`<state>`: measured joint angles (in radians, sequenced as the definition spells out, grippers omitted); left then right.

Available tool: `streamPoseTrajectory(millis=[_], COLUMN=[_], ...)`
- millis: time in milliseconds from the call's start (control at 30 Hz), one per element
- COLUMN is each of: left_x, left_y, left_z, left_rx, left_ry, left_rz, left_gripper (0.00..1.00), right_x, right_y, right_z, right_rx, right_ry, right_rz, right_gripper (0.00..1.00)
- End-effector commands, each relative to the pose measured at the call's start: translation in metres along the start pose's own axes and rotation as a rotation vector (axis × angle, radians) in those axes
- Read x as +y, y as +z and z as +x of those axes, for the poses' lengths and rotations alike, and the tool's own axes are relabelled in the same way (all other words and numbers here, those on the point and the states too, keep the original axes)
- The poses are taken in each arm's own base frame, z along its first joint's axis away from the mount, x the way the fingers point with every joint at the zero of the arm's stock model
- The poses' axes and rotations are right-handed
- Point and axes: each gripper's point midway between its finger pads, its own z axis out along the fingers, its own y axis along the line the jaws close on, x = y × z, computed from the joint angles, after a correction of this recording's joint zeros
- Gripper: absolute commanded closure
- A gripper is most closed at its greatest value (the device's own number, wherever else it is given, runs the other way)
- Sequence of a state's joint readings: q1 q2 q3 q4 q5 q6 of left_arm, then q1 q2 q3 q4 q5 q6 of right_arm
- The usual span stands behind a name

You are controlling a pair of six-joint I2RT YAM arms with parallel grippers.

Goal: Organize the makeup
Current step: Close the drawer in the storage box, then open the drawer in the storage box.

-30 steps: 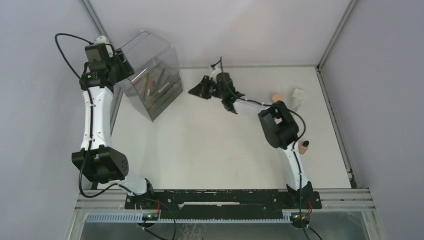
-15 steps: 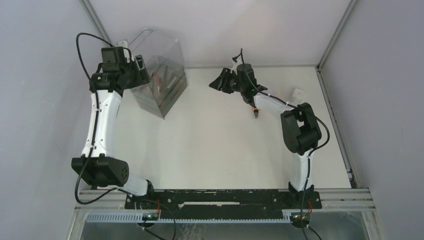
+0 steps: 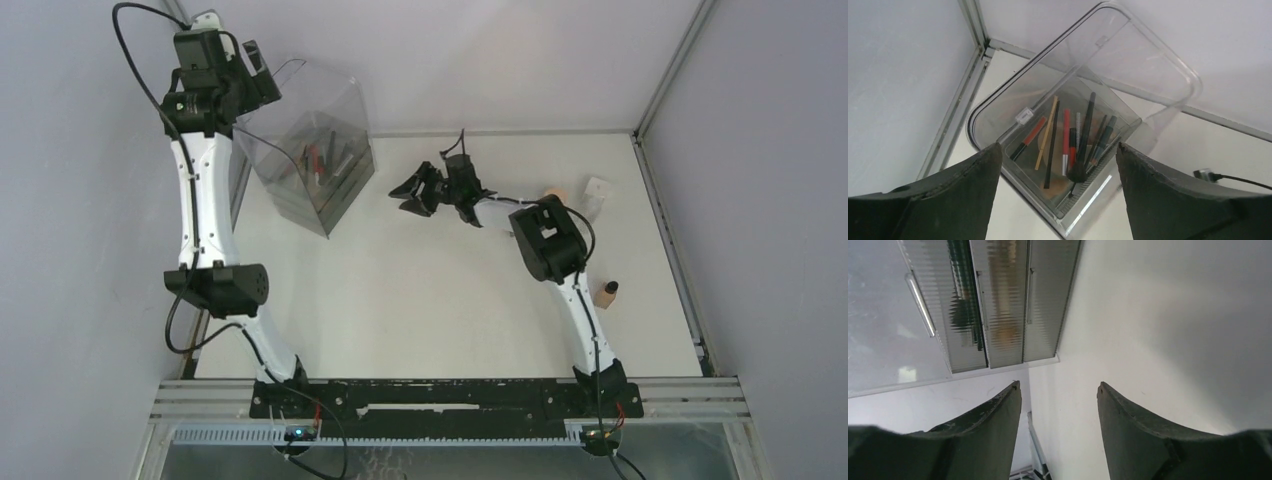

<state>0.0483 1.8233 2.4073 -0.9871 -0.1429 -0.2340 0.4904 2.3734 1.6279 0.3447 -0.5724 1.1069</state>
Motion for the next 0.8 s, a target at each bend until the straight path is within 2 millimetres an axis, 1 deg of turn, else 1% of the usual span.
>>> streamPoseTrajectory(millis=[0, 33, 67, 167, 200, 333, 467, 567, 667, 767], left_x=[0.013, 0.014, 0.013, 0.008, 0.008, 0.010, 0.018, 0.022, 0.023, 0.014], left_y=[0.016, 0.021, 0.026, 0.036, 0.039, 0.053, 0.073, 0.091, 0.110, 0.116], left_z=[-0.021, -0.024, -0.026, -0.032, -0.033, -0.040, -0.049, -0.045, -0.034, -0.028], left_rx=[-0.052, -0.063, -0.074, -0.095, -0.103, -0.142, -0.190, -0.186, -0.153, -0.136], left_ry=[-0.086, -0.102, -0.109, -0.094, -0.089, -0.068, -0.053, -0.025, -0.006, 0.002], left_rz=[0.047, 0.063, 0.082, 0.127, 0.130, 0.125, 0.111, 0.113, 0.137, 0.202], left_gripper=[0.12, 0.12, 0.12, 0.12, 0.12, 0.12, 0.12, 0.12, 0.12, 0.12], right_x=[0.072, 0.077, 0.072, 0.074, 0.071, 0.063, 0.055, 0.052, 0.049, 0.048], right_y=[0.028, 0.034, 0.042, 0.054, 0.058, 0.067, 0.071, 0.071, 0.072, 0.075], right_z=[0.021, 0.023, 0.027, 0.034, 0.036, 0.038, 0.037, 0.037, 0.038, 0.038], right_rx=[0.053, 0.062, 0.076, 0.107, 0.113, 0.119, 0.115, 0.126, 0.131, 0.132], right_ry=[-0.035, -0.042, -0.036, -0.036, -0.036, -0.028, -0.014, -0.024, -0.025, -0.023], right_rz=[-0.199, -0.207, -0.201, -0.207, -0.199, -0.184, -0.173, -0.173, -0.175, -0.183], right_gripper=[0.36, 0.37, 0.37, 0.37, 0.37, 0.37, 0.37, 0.39, 0.44, 0.46])
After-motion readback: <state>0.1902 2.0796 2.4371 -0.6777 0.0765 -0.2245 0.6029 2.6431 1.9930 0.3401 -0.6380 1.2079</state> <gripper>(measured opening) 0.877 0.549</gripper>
